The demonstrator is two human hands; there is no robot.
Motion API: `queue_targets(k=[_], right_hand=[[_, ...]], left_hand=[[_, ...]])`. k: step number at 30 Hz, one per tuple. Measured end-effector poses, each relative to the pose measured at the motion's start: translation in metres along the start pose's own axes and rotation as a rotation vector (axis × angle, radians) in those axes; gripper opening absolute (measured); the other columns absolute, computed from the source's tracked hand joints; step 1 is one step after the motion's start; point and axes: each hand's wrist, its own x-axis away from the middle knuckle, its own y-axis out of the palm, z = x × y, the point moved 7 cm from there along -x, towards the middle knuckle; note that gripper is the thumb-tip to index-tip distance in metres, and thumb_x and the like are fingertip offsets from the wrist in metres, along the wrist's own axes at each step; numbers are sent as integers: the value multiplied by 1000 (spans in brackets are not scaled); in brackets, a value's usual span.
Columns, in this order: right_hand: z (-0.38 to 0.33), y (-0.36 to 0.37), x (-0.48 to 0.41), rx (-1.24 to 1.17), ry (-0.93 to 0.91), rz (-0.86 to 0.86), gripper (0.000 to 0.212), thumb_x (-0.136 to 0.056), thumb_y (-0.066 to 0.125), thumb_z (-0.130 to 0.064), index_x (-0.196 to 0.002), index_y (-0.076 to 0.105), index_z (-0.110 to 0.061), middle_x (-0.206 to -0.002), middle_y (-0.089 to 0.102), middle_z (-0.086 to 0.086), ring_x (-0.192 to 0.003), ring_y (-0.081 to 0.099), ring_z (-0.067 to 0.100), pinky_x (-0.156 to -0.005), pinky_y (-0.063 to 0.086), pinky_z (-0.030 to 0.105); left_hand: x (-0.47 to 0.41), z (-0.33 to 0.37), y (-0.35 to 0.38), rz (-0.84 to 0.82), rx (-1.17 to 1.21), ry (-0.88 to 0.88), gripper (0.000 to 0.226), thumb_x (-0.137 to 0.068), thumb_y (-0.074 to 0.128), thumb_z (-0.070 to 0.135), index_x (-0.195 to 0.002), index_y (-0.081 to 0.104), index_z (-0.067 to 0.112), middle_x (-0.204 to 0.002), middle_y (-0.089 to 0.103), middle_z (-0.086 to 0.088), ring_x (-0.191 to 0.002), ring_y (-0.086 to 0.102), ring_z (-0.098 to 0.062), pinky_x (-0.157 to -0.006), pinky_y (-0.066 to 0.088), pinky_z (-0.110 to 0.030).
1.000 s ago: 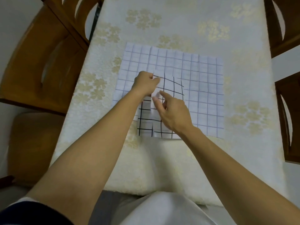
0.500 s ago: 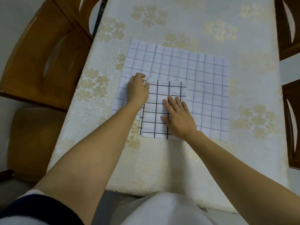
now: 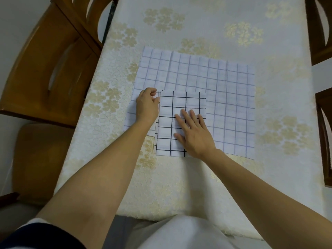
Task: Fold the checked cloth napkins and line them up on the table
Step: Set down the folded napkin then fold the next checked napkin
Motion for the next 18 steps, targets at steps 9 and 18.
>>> queue_targets(k=[9,18], right_hand=[[-3,-4,-2,-82,-4,19,72,-101,8,-62,-162,8,-24,-170,0,2,-156,-10,25,-123,-14,39],[59,-37,11,-289,243,429,46,-107,39,-21,-151,42,-8,-158,41,9,-151,26,35,-125,13,50]], left_hand=[[-7,9,3,-41,-83,20,37,-93,71,14,-128,59,10,-122,56,-6,-103,61,-25,-94,53,-40],[59,91,95,-293,-435,721,45,-96,57,6,-141,54,10,-144,56,-8,-136,49,-27,-118,34,-38]])
